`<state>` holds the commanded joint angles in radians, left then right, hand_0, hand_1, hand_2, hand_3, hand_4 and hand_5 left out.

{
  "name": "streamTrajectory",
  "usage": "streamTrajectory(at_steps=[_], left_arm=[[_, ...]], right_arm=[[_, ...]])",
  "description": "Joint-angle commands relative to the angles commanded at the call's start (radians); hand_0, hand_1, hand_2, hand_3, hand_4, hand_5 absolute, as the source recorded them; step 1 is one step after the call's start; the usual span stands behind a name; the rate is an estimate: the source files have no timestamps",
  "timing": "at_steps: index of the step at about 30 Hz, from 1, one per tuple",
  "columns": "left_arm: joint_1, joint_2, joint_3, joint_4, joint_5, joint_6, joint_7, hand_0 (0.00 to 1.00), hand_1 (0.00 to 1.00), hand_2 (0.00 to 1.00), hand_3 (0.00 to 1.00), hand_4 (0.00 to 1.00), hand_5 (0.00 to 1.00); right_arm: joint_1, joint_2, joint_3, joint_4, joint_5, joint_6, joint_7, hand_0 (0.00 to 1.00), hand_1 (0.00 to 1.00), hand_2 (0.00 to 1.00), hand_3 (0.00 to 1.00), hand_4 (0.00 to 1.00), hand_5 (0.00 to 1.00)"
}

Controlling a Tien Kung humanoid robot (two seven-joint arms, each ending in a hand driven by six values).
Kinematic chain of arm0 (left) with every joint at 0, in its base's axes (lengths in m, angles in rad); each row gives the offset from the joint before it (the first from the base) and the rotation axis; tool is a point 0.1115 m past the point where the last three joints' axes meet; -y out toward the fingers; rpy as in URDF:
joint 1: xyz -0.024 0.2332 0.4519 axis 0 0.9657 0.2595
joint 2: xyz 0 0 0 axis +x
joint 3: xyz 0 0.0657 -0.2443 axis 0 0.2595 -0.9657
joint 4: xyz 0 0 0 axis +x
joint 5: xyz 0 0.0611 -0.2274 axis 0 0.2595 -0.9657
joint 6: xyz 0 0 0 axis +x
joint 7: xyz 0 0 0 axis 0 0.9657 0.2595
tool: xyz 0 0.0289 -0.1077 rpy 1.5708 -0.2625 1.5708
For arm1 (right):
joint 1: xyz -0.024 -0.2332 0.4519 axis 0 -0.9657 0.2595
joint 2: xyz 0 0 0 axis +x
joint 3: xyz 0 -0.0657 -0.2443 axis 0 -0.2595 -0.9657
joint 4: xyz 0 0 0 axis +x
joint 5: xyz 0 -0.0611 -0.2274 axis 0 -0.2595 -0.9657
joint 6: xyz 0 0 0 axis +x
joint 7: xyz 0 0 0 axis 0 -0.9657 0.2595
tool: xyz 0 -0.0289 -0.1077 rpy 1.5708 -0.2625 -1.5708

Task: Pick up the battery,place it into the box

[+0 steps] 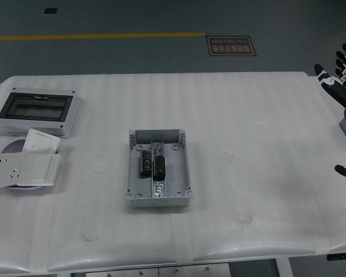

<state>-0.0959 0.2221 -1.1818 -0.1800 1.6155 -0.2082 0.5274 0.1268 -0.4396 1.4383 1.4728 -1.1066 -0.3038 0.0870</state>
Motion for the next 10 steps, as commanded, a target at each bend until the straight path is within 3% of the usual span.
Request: streamTrajectory(at_steps=[2, 3, 10], left_arm=[[-0.001, -0.001, 0.0, 0.0, -0.034, -0.001, 0.002, 0.648, 0.613, 0.553, 0.583, 0.494, 0.06], [-0.001, -0.001, -0.003, 0.0, -0.041, -0.002, 0.004, 0.648, 0.63, 0.565, 0.584, 0.514, 0.087], [0.005, -0.008, -0.028, 0.0, -0.013, -0.019, 0.018, 0.648, 0.63, 0.565, 0.584, 0.514, 0.087]], right_arm=[[0.0, 0.003, 0.001, -0.001, 0.003, 0.0, 0.002, 0.998, 0.949, 0.926, 0.957, 0.777, 0.304], [-0.001, 0.004, 0.002, -0.002, 0.004, 0.0, 0.002, 0.989, 0.907, 0.896, 0.911, 0.779, 0.336], [-0.002, 0.01, 0.018, -0.012, 0.021, 0.004, 0.007, 0.989, 0.907, 0.896, 0.911, 0.779, 0.336]])
